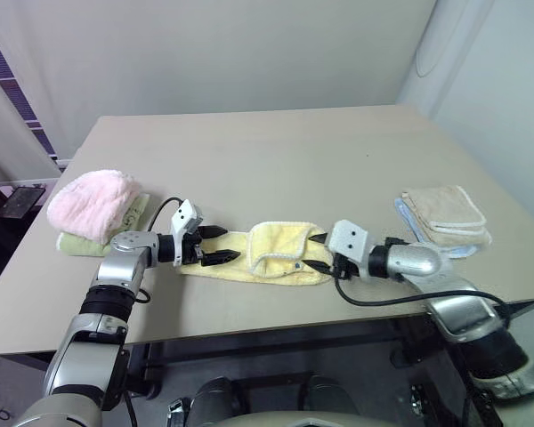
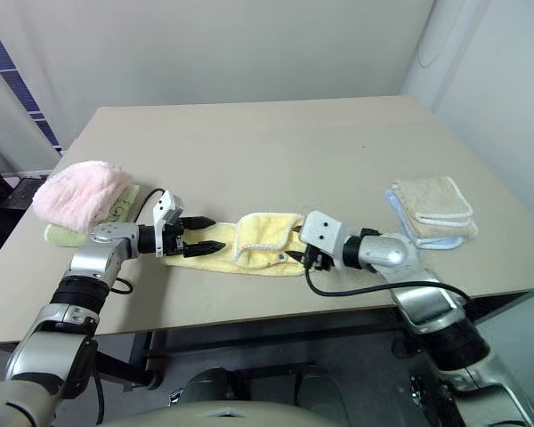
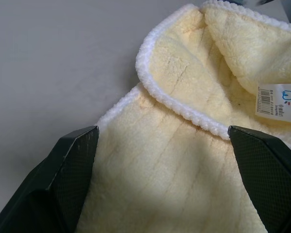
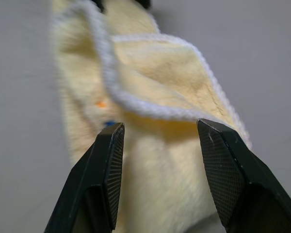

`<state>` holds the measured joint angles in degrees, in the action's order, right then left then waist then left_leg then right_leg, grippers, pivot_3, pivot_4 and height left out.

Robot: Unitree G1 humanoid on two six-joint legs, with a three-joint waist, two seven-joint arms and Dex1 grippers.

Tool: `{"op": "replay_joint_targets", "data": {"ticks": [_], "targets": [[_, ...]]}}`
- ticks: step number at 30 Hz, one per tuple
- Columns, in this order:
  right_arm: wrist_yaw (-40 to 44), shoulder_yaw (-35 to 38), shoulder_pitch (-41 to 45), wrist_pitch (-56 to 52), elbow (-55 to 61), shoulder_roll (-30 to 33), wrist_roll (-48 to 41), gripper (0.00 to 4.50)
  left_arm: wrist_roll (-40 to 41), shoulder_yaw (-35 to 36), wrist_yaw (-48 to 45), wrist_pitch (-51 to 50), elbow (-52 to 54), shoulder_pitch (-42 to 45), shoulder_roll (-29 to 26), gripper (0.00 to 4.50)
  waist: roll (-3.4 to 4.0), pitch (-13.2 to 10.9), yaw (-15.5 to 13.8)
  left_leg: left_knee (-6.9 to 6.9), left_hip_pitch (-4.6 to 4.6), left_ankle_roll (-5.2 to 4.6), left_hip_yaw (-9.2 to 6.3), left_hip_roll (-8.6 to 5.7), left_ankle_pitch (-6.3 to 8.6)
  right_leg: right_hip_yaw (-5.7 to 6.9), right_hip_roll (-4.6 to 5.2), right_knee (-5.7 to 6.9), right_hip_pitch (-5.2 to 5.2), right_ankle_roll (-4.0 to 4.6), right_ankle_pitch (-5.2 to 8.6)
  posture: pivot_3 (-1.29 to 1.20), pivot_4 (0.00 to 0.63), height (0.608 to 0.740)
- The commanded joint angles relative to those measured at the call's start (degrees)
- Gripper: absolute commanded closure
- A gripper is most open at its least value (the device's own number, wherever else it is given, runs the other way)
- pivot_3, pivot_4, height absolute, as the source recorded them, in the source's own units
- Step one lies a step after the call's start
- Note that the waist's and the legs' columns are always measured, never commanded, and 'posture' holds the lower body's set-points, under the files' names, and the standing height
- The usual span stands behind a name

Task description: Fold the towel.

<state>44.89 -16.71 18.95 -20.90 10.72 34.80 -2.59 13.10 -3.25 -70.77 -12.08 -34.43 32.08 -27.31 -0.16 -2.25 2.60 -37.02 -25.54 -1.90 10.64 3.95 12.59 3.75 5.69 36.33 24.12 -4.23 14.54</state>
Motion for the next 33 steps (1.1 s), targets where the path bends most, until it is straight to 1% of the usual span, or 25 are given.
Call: {"op": "replay_joint_targets", "data": {"ticks": [1, 3, 7, 13, 15, 16, 17, 20, 22, 26, 29, 31, 33], "targets": [[-2.6, -0.6, 4.2, 2.7, -1.1, -2.5, 3.1, 2.02, 0.1, 0.6, -0.1, 0.7, 0.6, 1.3, -0.6, 0.00, 0.00, 0.0, 0.0, 0.00, -0.01, 0.00, 0.00, 0.00, 0.00, 0.00, 0.00, 0.00, 0.02, 0.00, 0.00, 0.00, 0.000, 0.740], [-4.0, -0.8, 5.8, 3.7, -2.1, -4.6, 4.0, 2.02, 0.1, 0.6, -0.2, 0.7, 0.6, 1.3, -0.7, 0.00, -0.01, 0.0, -0.1, 0.01, -0.06, 0.00, 0.02, -0.01, 0.00, 0.00, -0.01, 0.00, 0.06, -0.01, 0.00, 0.00, 0.000, 0.740], [-4.0, 0.9, 8.0, 1.7, -0.6, -8.9, 1.2, 2.02, 0.2, 0.7, -0.2, 0.5, 1.0, 1.1, -1.0, 0.00, -0.01, 0.0, 0.0, 0.01, -0.08, 0.01, 0.04, -0.03, -0.01, 0.00, -0.03, 0.02, 0.10, -0.02, -0.01, 0.00, 0.000, 0.740], [-5.3, 0.6, 7.9, -1.3, 0.4, -11.9, 0.9, 2.02, 0.7, 0.8, -0.5, 0.1, 1.6, 0.6, -1.0, 0.00, -0.03, 0.0, 0.0, -0.02, -0.08, 0.02, 0.07, -0.03, -0.01, 0.00, -0.03, 0.08, 0.09, -0.03, -0.02, 0.00, 0.000, 0.740], [-6.4, 3.4, 6.9, -4.7, 1.0, -13.3, -1.8, 2.02, 1.4, 1.3, -0.5, -0.1, 1.9, 0.9, -0.8, 0.00, -0.03, 0.0, 0.0, -0.02, -0.07, 0.02, 0.07, -0.03, -0.01, 0.00, -0.03, 0.09, 0.09, -0.04, -0.03, 0.00, 0.000, 0.740], [-7.2, 6.3, 6.8, -7.7, 1.4, -14.1, -4.2, 2.02, 2.1, 1.9, -0.3, -0.7, 1.9, 1.3, -0.6, 0.00, -0.04, 0.0, -0.1, -0.02, -0.07, 0.03, 0.07, -0.03, -0.02, 0.00, -0.03, 0.10, 0.09, -0.04, -0.03, 0.00, 0.000, 0.740], [-7.8, 10.1, 7.0, -13.0, 1.7, -14.7, -7.8, 2.02, 3.0, 2.6, -0.4, -1.4, 2.2, 1.6, -0.4, 0.00, -0.04, 0.0, -0.1, -0.02, -0.07, 0.03, 0.07, -0.02, -0.02, 0.00, -0.02, 0.11, 0.09, -0.04, -0.03, 0.00, 0.000, 0.740], [-8.9, 16.5, 7.9, -23.3, 2.4, -15.1, -14.2, 2.02, 4.7, 3.5, -0.7, -3.2, 3.3, 1.8, -0.2, 0.00, -0.05, 0.0, -0.1, -0.03, -0.09, 0.03, 0.06, 0.00, -0.02, 0.00, -0.01, 0.12, 0.09, -0.04, -0.04, 0.00, 0.000, 0.740], [-8.1, 19.3, 6.1, -25.3, 3.9, -13.6, -17.0, 2.02, 6.0, 3.9, -1.3, -4.3, 4.3, 1.9, 0.1, 0.00, -0.04, 0.0, -0.1, -0.03, -0.09, 0.03, 0.07, -0.01, -0.02, 0.00, -0.01, 0.11, 0.10, -0.03, -0.04, 0.00, 0.000, 0.740], [-7.4, 20.8, 2.0, -27.0, 5.8, -11.7, -19.9, 2.02, 10.5, 5.3, -2.4, -8.7, 8.3, 2.6, 1.3, 0.00, -0.04, 0.0, 0.0, 0.02, -0.08, 0.03, 0.06, -0.02, -0.02, 0.00, -0.03, 0.10, 0.10, -0.03, -0.04, 0.00, 0.000, 0.740], [-6.1, 20.0, -0.9, -27.4, 5.9, -10.7, -21.6, 2.02, 12.3, 4.8, -4.1, -10.6, 12.0, 2.6, 1.4, 0.00, -0.04, 0.0, 0.0, 0.00, -0.08, 0.03, 0.06, -0.03, -0.02, 0.00, -0.04, 0.10, 0.08, -0.04, -0.04, 0.00, 0.000, 0.740], [-5.9, 19.5, -1.3, -26.5, 4.7, -11.7, -22.4, 2.02, 13.4, 4.7, -4.5, -11.9, 13.5, 2.7, 1.6, 0.00, -0.03, 0.0, 0.2, -0.01, -0.05, 0.03, 0.07, -0.03, -0.02, 0.00, -0.04, 0.11, 0.04, -0.04, -0.04, 0.00, 0.000, 0.740], [-6.7, 19.9, -0.6, -25.2, 2.3, -14.2, -23.4, 2.02, 14.4, 4.6, -4.6, -13.3, 14.8, 2.9, 2.2, 0.00, -0.03, 0.0, 0.3, -0.01, 0.04, 0.03, 0.07, -0.03, -0.03, -0.01, -0.05, 0.12, -0.03, -0.05, -0.04, 0.00, 0.000, 0.740]]}}
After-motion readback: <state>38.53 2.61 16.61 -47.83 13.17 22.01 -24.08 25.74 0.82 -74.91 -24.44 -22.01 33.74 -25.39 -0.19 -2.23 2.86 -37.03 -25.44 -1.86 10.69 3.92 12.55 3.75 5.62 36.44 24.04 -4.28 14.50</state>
